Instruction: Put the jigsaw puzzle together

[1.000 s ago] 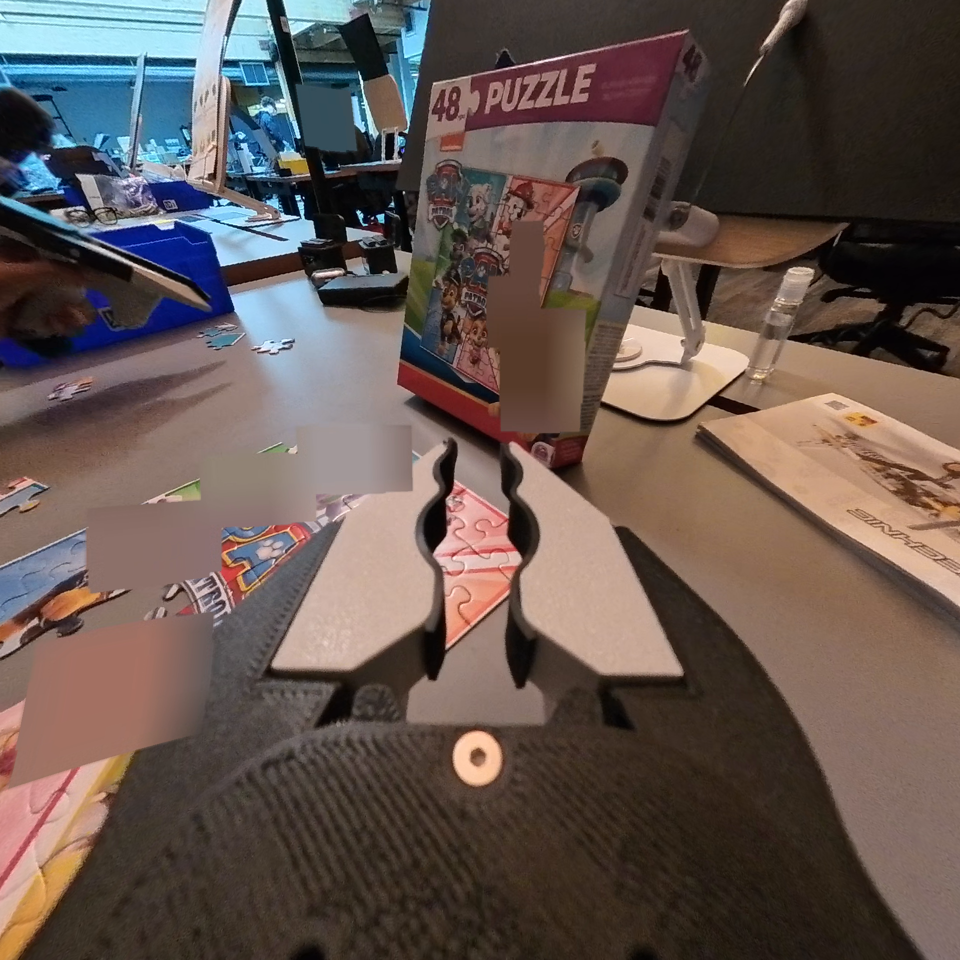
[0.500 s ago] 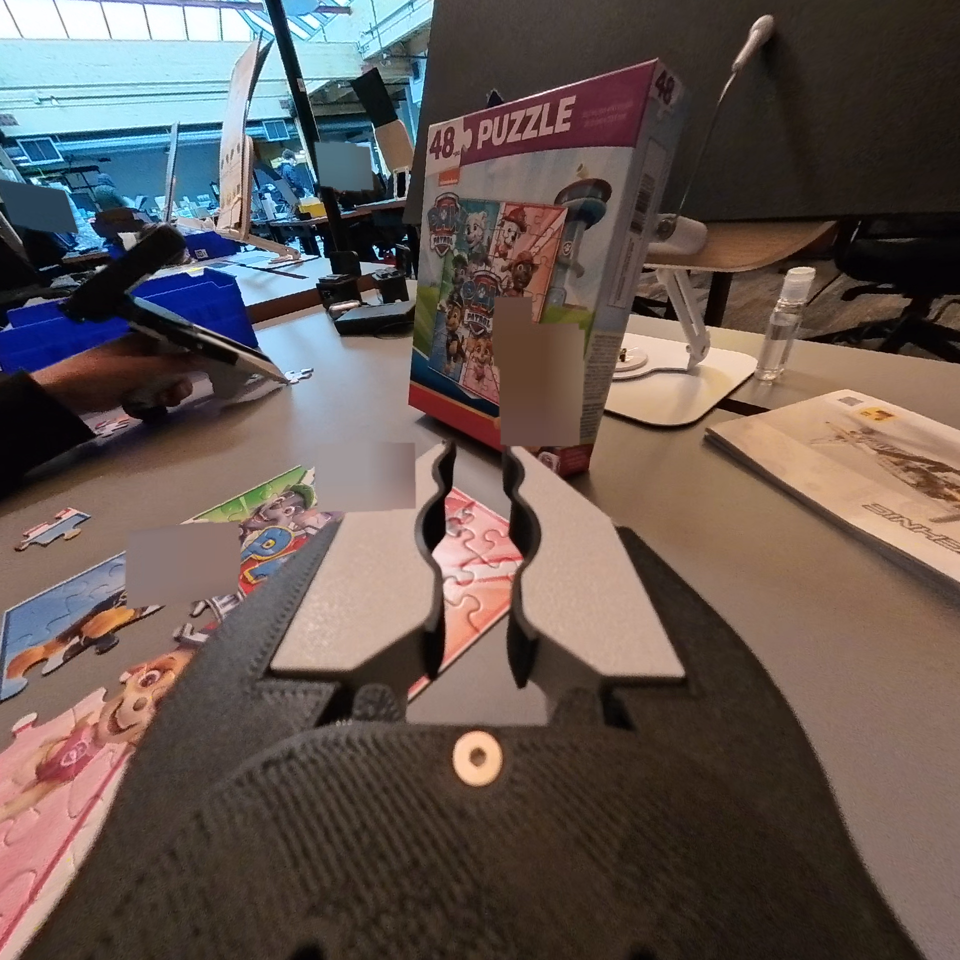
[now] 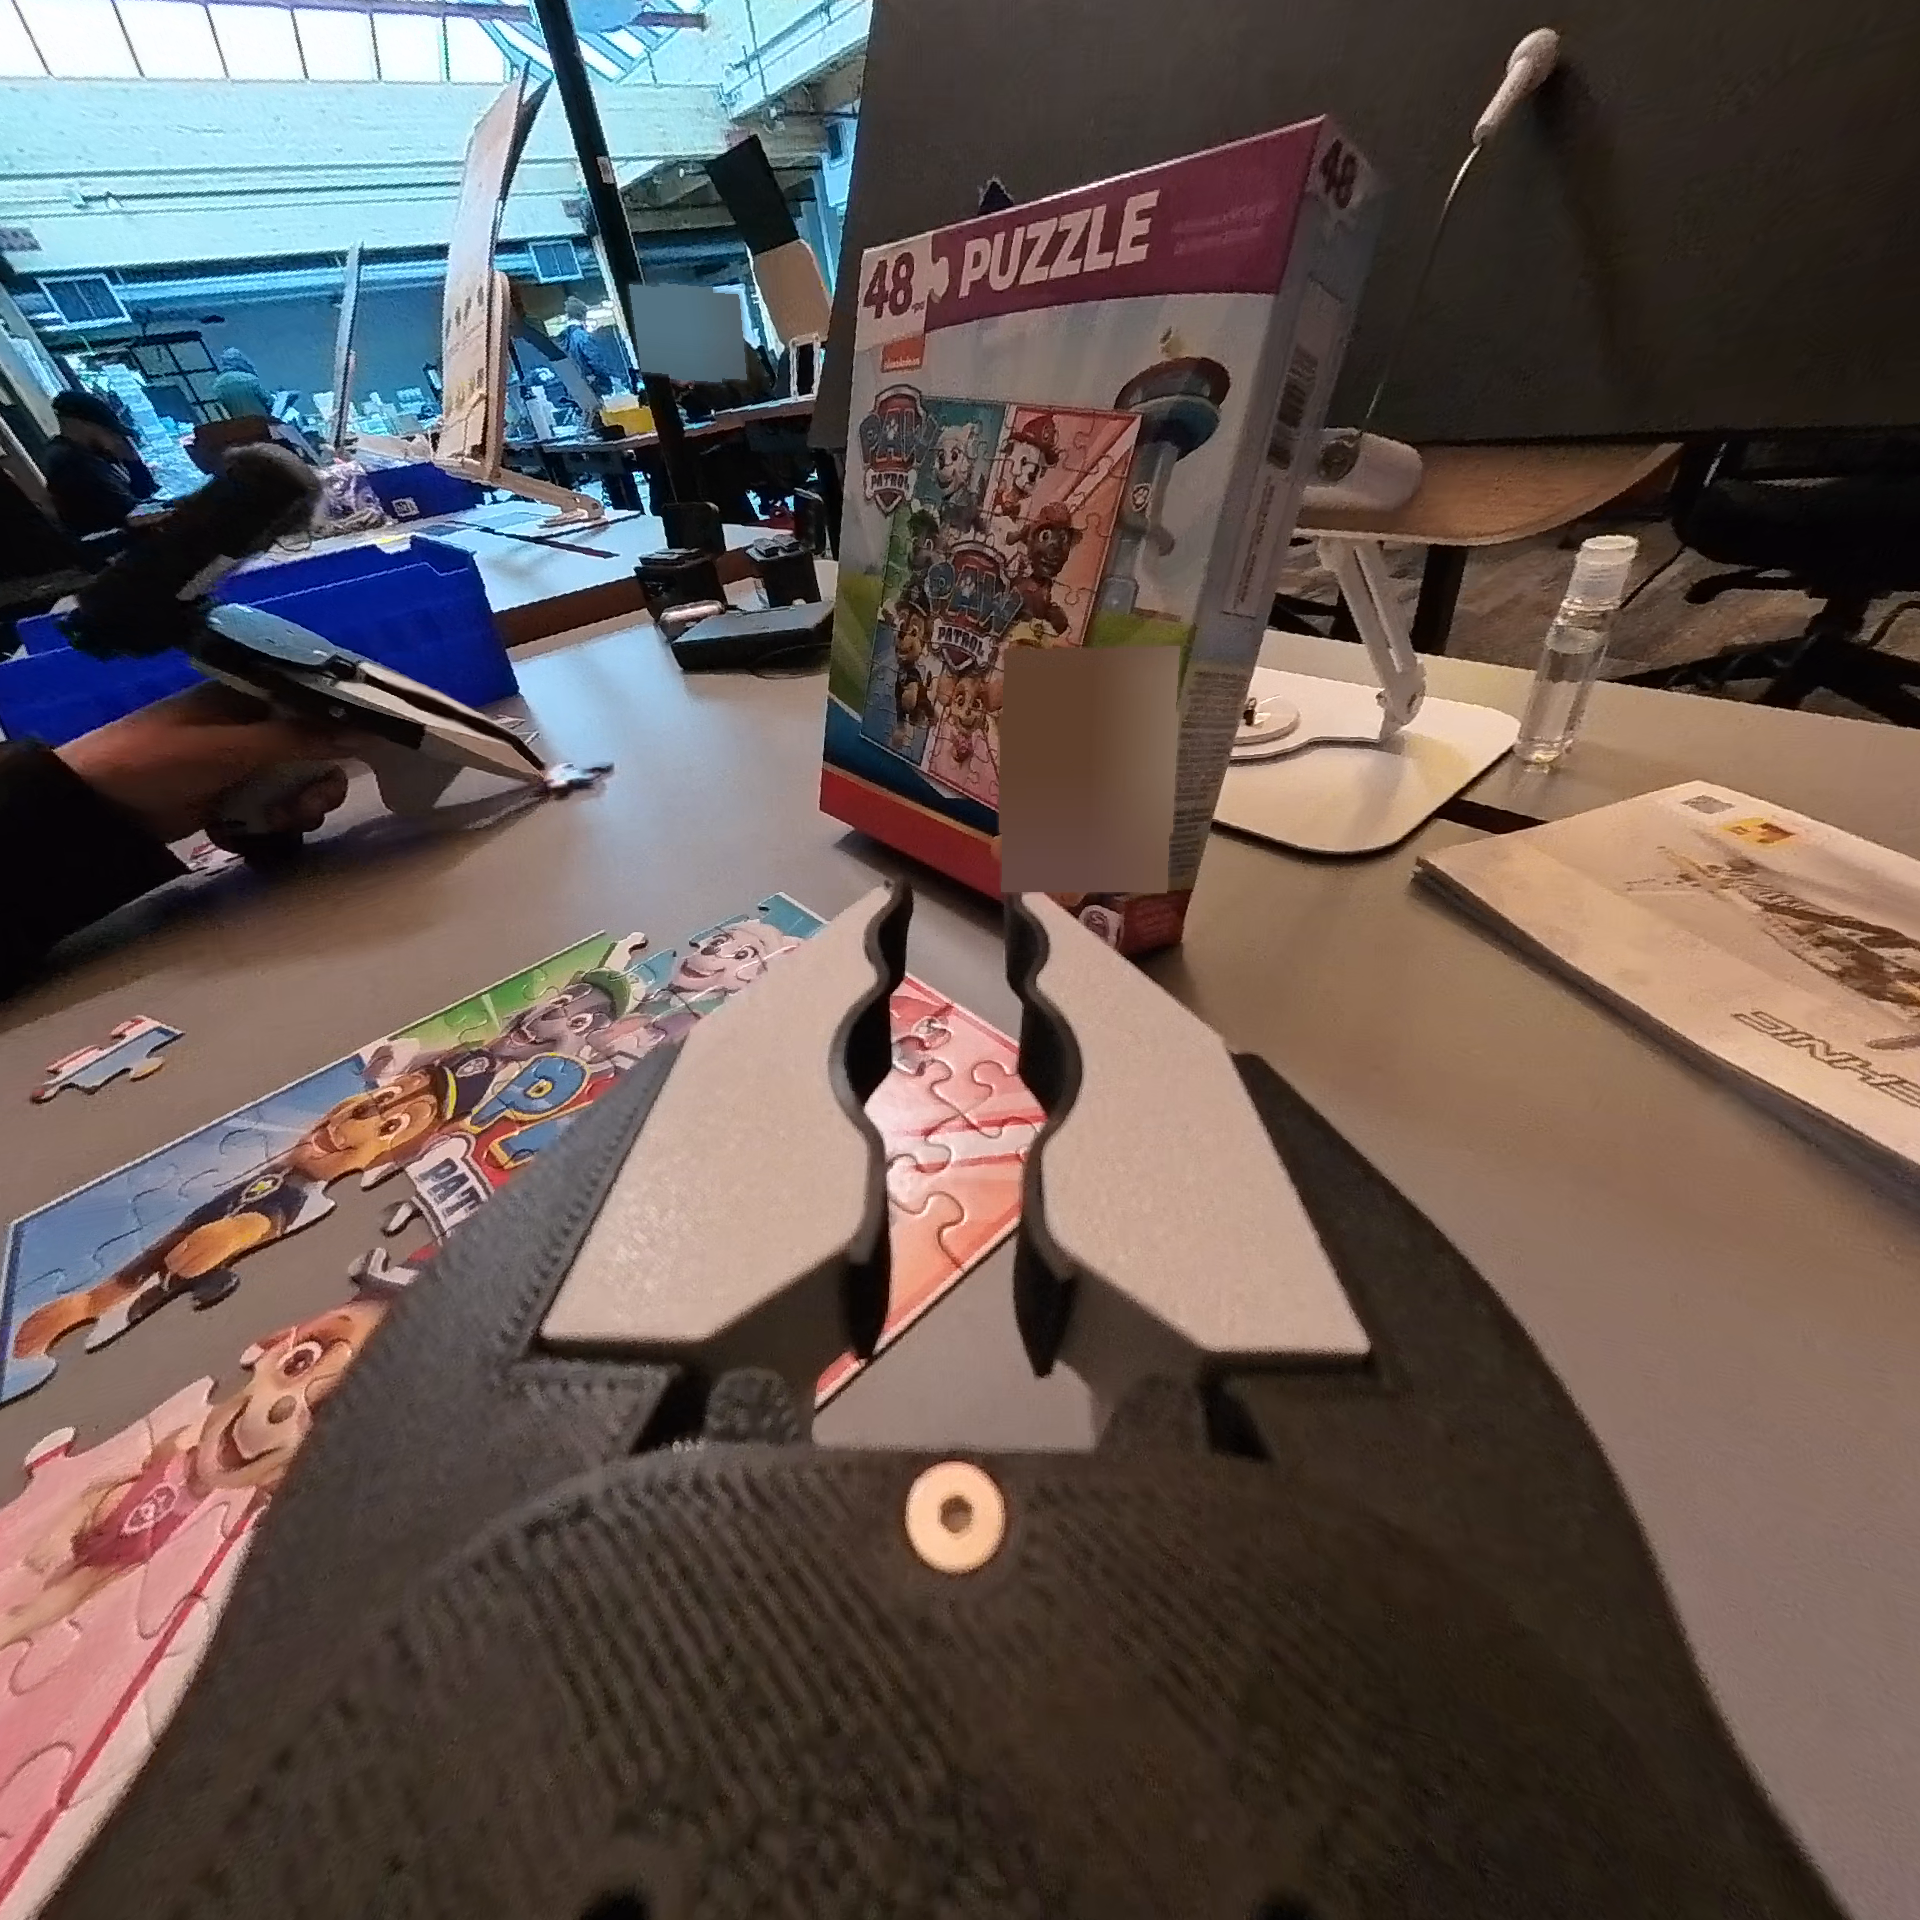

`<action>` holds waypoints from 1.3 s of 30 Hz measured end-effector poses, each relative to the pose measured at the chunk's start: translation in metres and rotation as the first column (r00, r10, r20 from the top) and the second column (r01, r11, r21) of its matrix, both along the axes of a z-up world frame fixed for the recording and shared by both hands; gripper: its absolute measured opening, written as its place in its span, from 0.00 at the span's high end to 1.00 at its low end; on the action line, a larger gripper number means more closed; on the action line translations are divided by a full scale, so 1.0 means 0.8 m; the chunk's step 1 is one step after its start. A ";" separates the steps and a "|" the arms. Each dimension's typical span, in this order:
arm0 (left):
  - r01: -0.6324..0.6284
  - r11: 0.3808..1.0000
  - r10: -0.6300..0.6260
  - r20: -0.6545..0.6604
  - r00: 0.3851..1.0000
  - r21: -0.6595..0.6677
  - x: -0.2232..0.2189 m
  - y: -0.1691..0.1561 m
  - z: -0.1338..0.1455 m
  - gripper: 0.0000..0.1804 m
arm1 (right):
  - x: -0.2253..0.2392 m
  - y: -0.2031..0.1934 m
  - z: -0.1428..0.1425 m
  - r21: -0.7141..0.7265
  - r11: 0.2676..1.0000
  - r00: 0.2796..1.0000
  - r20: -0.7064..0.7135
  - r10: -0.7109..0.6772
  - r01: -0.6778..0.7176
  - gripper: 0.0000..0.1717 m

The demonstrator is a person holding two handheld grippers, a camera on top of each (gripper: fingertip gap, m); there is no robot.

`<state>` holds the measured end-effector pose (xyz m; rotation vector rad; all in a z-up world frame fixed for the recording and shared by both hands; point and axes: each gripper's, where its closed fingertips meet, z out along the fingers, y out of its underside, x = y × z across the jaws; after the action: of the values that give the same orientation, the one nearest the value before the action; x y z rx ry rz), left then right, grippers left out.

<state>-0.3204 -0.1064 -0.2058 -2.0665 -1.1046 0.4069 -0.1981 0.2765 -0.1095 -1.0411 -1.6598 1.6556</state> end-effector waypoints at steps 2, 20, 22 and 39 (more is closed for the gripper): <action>0.030 0.999 -0.030 -0.021 0.999 0.023 0.004 0.008 0.009 1.00 | 0.000 -0.001 0.000 0.001 1.000 1.000 0.000 0.002 -0.002 0.90; -0.138 0.990 0.138 0.017 0.990 0.028 -0.012 -0.022 0.001 0.64 | 0.002 -0.016 -0.001 0.002 0.999 0.999 0.009 0.047 -0.047 0.90; -0.124 0.992 0.124 0.013 0.992 0.002 -0.012 -0.017 -0.002 0.61 | 0.002 -0.016 -0.001 0.000 0.999 0.999 0.009 0.048 -0.048 0.90; 0.029 0.999 -0.028 0.024 0.999 -0.029 0.006 0.016 -0.006 0.80 | 0.000 -0.003 0.003 -0.037 0.999 1.000 -0.002 0.006 -0.007 0.89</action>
<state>-0.3154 -0.0932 -0.2107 -2.1150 -1.0878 0.3871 -0.1982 0.2743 -0.1069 -1.0528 -1.6390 1.6967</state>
